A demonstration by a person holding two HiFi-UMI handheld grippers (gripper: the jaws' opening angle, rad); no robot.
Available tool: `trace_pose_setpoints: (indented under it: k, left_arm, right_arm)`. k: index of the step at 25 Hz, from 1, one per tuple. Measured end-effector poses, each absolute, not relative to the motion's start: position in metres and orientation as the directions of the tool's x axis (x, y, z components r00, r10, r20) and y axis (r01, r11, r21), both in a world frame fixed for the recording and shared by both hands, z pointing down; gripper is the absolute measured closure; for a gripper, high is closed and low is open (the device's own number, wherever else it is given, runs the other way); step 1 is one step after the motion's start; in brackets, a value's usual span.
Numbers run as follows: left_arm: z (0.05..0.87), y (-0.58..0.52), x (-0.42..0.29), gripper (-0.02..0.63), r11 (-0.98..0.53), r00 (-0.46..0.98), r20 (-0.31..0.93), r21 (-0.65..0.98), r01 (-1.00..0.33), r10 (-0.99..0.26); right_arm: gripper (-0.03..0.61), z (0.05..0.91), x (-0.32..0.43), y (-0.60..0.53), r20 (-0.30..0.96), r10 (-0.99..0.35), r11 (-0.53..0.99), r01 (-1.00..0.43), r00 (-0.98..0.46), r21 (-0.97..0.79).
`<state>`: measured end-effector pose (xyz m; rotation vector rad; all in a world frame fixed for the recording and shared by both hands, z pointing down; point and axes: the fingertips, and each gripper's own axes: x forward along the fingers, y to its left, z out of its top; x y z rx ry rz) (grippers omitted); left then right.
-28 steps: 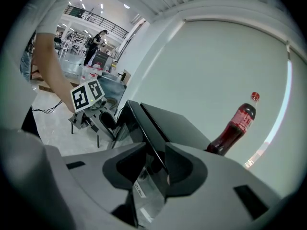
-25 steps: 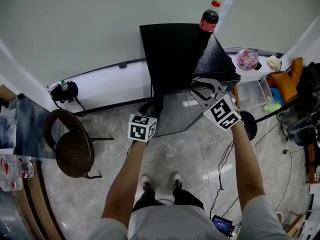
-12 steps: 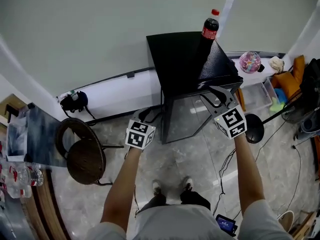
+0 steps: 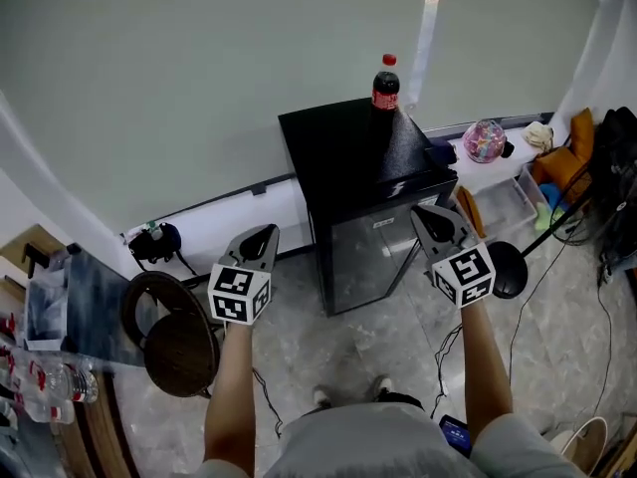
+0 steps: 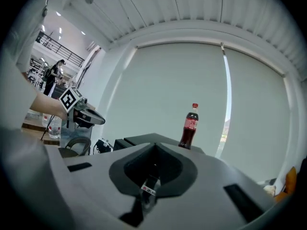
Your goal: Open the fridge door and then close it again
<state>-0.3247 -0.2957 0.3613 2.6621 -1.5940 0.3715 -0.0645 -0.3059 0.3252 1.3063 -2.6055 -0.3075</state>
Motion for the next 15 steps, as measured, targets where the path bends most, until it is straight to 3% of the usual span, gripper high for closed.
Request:
trace_pose_setpoints:
  k: [8,15]
  left_arm:
    - [0.286,-0.275,-0.305,0.604,-0.47,0.466,0.07,-0.212,-0.857,-0.882]
    - [0.254,-0.258,-0.283,0.604,-0.446,0.46,0.018,-0.287,-0.848,-0.888]
  right_arm:
    - [0.581,0.286,-0.04,-0.294,0.043,-0.831,0.542,-0.789,-0.555,0.289]
    - [0.581,0.26,-0.037,-0.283,0.003,-0.823,0.544,-0.788,-0.567,0.289]
